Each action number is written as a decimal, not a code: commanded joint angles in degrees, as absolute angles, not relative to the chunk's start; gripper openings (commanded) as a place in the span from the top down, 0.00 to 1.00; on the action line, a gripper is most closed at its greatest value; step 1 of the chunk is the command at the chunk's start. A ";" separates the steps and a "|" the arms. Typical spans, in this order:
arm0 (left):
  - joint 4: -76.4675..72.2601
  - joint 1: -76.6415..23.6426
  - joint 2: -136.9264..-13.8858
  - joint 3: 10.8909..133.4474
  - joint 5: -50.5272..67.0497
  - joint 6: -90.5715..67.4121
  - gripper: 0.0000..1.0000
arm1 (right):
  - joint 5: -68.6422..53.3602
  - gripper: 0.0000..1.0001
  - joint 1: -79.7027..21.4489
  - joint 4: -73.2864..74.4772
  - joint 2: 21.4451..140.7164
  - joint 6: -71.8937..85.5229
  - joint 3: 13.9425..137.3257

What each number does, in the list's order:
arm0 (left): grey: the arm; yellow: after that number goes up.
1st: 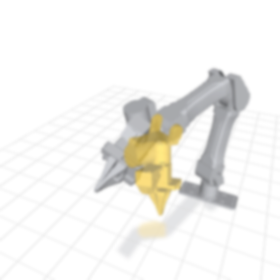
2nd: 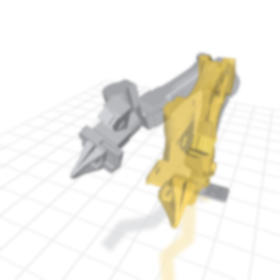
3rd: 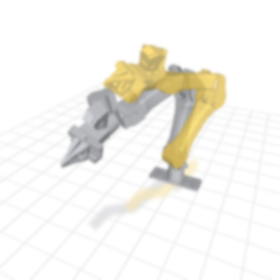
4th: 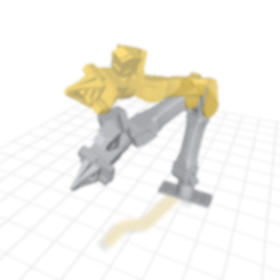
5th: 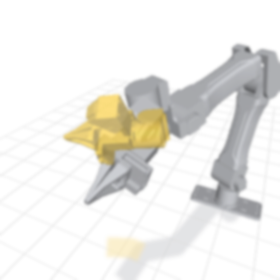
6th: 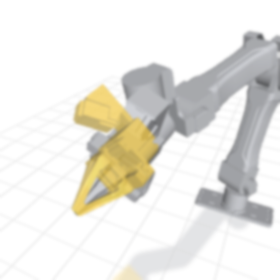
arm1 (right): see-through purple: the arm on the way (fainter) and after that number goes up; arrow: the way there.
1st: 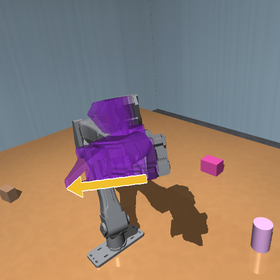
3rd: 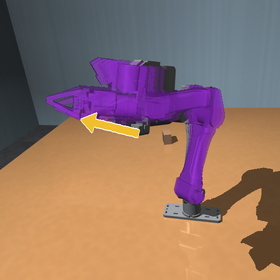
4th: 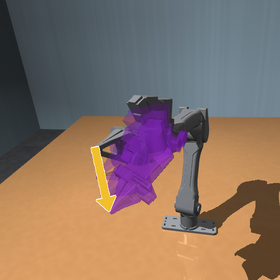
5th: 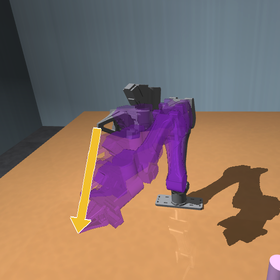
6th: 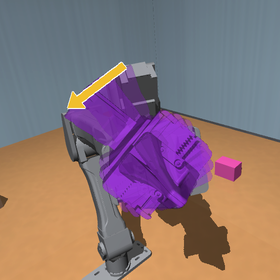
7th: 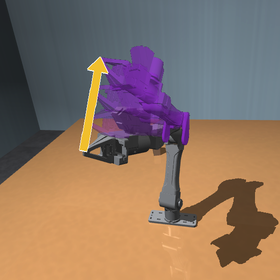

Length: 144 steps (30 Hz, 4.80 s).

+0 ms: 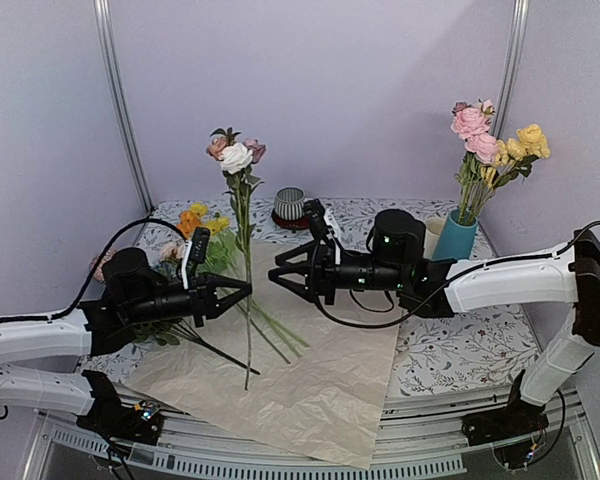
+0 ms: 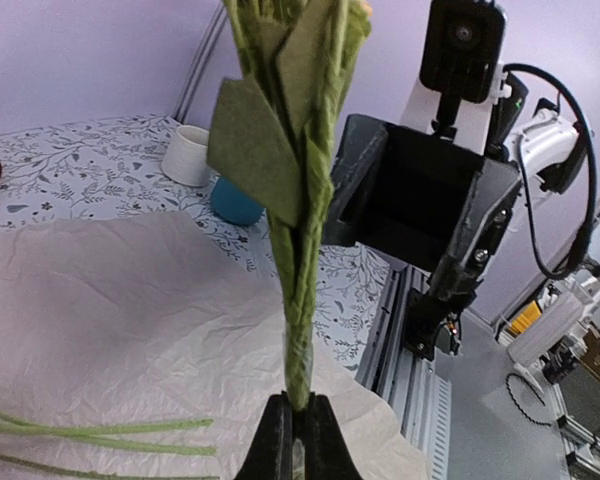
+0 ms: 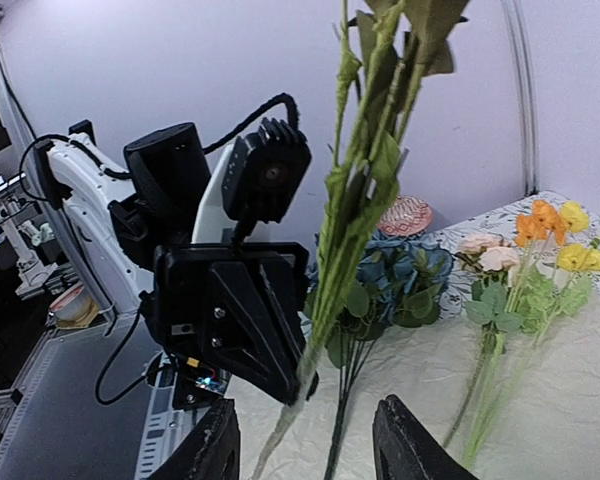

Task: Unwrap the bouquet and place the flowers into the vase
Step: Pick up the fake flower from the flattened wrapping paper, then pass from the left arm to the right, then place the fake flower in the vase.

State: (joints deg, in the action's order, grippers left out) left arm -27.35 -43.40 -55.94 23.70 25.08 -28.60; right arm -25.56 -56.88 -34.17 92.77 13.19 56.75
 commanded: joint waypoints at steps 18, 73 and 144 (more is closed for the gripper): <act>-27.51 -50.23 -57.42 28.01 26.10 -21.44 1.00 | -23.31 0.64 -61.51 -28.19 94.67 12.44 63.95; -31.17 -51.39 -48.70 17.94 14.60 -25.18 0.03 | 31.03 0.98 -53.22 -11.50 70.29 -10.74 58.05; -20.06 -51.00 -45.84 16.03 -15.39 -36.00 0.23 | -11.44 0.17 -30.98 10.23 54.64 3.47 58.55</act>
State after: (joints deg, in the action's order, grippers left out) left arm -26.98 -50.76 -46.00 15.27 -3.84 -30.87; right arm -1.15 -27.59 14.72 54.22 4.78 62.50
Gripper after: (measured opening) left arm 0.865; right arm 0.838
